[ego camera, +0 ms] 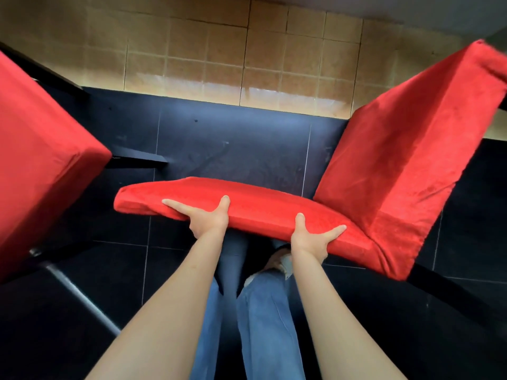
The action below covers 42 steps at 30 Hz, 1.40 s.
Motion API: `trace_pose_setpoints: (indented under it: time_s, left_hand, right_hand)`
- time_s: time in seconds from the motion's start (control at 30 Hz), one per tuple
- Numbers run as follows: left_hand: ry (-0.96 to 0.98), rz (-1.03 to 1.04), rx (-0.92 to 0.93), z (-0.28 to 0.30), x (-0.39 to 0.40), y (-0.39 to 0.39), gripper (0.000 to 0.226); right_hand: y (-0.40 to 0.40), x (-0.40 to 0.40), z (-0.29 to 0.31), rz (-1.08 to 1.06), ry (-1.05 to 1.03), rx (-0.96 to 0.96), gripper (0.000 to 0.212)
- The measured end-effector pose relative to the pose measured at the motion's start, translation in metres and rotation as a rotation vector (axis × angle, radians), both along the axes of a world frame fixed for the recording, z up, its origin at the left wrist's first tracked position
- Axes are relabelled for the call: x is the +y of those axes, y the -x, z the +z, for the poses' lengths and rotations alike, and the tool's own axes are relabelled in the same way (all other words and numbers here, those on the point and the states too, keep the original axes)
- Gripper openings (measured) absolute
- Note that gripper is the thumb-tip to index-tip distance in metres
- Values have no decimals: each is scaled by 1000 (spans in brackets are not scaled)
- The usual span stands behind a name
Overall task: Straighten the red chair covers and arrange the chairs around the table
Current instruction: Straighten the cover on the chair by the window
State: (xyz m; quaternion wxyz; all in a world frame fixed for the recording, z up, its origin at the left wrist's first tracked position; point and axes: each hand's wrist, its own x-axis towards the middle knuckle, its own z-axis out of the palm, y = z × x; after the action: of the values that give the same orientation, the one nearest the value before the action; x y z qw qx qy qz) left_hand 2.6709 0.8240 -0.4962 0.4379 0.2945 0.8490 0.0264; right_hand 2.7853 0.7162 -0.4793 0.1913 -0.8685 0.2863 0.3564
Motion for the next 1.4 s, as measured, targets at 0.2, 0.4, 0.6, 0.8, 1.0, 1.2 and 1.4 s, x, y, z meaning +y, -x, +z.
trace_pose_setpoints:
  time_s: [0.2, 0.4, 0.6, 0.8, 1.0, 1.2, 1.4]
  left_hand:
    - [22, -142, -97, 11, -4, 20, 119]
    - [-61, -403, -34, 39, -3, 77, 94]
    - [-228, -603, 91, 37, 40, 138, 85]
    - [-221, -972, -46, 15, 84, 172, 87]
    - [-185, -1244, -35, -4, 117, 178, 91]
    - [-295, -1409, -11, -14, 127, 185, 106]
    - [-440, -1485, 17, -21, 126, 189, 99]
  right_hand:
    - [7, -9, 5, 223, 26, -3, 88]
    - [28, 3, 14, 619, 76, -77, 70]
    - [54, 37, 17, 1042, -11, -216, 58]
    - [77, 69, 14, 1429, 31, -258, 82]
    - [92, 92, -8, 1580, -5, 3, 110]
    - [93, 98, -24, 1636, 6, -64, 106]
    - [86, 98, -33, 1719, -9, -108, 105]
